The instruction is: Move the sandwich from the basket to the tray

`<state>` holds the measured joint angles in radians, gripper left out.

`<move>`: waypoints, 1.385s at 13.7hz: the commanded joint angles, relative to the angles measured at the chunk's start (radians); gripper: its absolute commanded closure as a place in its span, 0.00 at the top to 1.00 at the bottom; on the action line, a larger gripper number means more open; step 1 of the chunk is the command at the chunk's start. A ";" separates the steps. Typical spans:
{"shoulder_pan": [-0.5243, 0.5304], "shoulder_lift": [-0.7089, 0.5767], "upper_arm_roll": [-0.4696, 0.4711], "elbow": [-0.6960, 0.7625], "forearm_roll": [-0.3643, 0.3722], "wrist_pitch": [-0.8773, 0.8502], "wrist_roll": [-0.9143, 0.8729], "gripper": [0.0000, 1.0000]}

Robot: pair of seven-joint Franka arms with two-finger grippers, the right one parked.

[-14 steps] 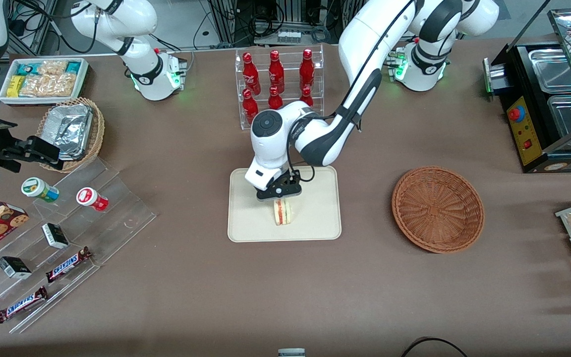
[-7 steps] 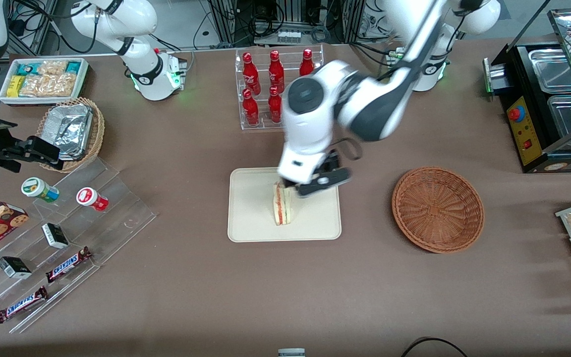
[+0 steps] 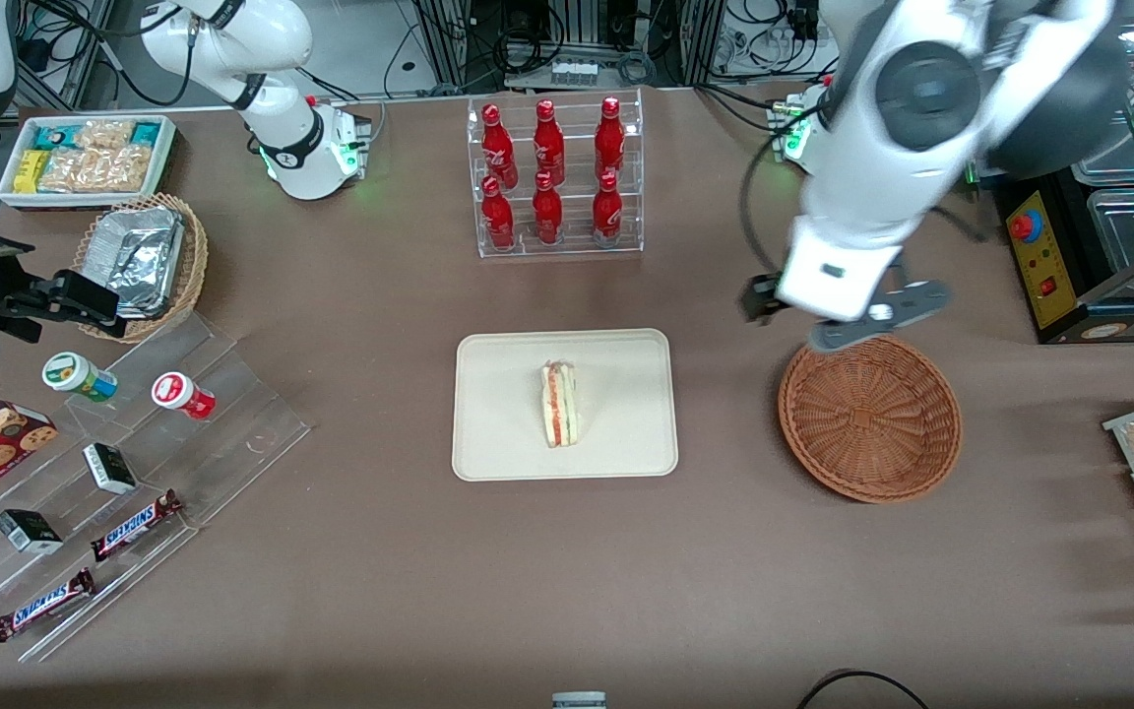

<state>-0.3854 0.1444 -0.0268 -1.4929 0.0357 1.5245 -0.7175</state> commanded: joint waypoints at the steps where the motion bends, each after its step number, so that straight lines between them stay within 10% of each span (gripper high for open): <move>1: 0.086 -0.100 -0.010 -0.116 -0.017 -0.003 0.134 0.99; 9: 0.332 -0.215 -0.012 -0.211 -0.022 -0.018 0.478 0.99; 19: 0.344 -0.163 -0.015 -0.147 -0.016 -0.021 0.561 0.99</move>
<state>-0.0533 -0.0316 -0.0319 -1.6694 0.0313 1.5170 -0.1770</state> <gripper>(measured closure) 0.004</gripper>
